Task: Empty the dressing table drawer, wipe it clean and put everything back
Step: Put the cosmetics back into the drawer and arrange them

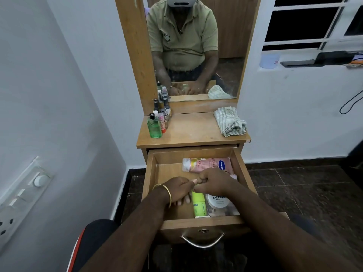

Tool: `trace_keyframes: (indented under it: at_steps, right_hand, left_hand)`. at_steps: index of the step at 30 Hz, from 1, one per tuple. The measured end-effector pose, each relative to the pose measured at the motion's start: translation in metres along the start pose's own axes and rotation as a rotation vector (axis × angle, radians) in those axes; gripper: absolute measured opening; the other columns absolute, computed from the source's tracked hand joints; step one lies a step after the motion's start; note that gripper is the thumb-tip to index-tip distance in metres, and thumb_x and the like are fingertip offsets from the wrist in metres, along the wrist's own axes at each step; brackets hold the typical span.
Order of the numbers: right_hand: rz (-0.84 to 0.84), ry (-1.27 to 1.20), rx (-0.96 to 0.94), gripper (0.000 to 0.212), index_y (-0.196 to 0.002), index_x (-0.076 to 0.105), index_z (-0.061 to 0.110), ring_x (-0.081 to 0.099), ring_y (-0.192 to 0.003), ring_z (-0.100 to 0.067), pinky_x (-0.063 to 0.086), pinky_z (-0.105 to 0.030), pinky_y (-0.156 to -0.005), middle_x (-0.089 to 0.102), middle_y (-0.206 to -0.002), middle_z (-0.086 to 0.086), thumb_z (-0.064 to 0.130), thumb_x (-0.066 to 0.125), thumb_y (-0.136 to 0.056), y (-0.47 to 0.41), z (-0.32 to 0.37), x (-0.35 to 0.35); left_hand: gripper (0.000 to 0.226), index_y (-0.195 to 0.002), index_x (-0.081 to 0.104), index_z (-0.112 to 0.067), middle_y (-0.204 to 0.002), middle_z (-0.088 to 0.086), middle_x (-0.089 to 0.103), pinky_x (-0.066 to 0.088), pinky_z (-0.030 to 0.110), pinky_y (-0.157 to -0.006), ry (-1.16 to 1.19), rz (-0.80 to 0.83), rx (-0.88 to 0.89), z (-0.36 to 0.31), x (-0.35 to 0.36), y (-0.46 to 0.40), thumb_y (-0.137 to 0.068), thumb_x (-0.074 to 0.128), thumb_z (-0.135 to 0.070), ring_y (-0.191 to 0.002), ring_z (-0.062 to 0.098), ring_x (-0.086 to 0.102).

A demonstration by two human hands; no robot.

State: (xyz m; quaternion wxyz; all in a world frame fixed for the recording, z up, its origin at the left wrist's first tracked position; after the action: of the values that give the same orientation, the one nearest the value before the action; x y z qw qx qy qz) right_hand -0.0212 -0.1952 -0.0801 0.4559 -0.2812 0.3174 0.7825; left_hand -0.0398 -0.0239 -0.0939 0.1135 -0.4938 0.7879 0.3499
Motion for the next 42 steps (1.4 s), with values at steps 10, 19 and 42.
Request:
trace_keyframes:
  at_steps: [10, 19, 42]
  right_hand:
    - [0.146, 0.146, 0.02, 0.022, -0.084, 0.076, 0.014, 0.065, -0.077, -0.016, 0.051, -0.033, -0.068, 0.073, -0.085, -0.003, 0.035, 0.069, -0.08, -0.003, 0.001, 0.005]
    - [0.149, 0.154, 0.006, 0.021, -0.086, 0.074, 0.009, 0.057, -0.069, -0.01, 0.044, -0.025, -0.062, 0.065, -0.076, 0.004, 0.03, 0.069, -0.083, 0.001, 0.006, -0.001]
    - [-0.63, 0.418, -0.327, 0.061, -0.141, 0.042, 0.032, 0.049, -0.118, -0.026, 0.039, -0.048, -0.096, 0.043, -0.136, 0.002, 0.047, 0.064, -0.087, -0.069, 0.168, -0.049]
  left_hand:
    - [0.05, -0.092, 0.066, -0.015, -0.075, 0.001, 0.065, 0.041, 0.03, -0.067, -0.199, 0.059, -0.035, -0.007, 0.003, 0.003, -0.099, 0.035, -0.053, -0.06, 0.012, 0.051]
    - [0.05, -0.077, 0.068, -0.019, -0.07, -0.005, 0.056, 0.04, 0.031, -0.076, -0.279, -0.021, -0.001, -0.014, -0.002, 0.006, -0.1, 0.036, -0.049, -0.073, 0.015, 0.053]
    - [0.026, -0.074, 0.065, -0.019, -0.073, -0.003, 0.071, 0.046, 0.025, -0.064, 0.108, -0.523, 0.248, 0.007, -0.082, 0.053, -0.094, 0.059, -0.034, -0.062, 0.003, 0.058]
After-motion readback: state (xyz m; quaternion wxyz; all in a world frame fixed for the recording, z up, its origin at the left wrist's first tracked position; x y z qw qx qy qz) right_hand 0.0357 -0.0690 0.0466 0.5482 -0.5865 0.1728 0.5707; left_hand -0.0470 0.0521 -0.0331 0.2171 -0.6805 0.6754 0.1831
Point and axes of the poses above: each hand's wrist, its own y-axis away from the middle knuckle, its own x-axis out of the palm, z = x × y, the point moved 1 cm from there along -y, towards the middle knuckle
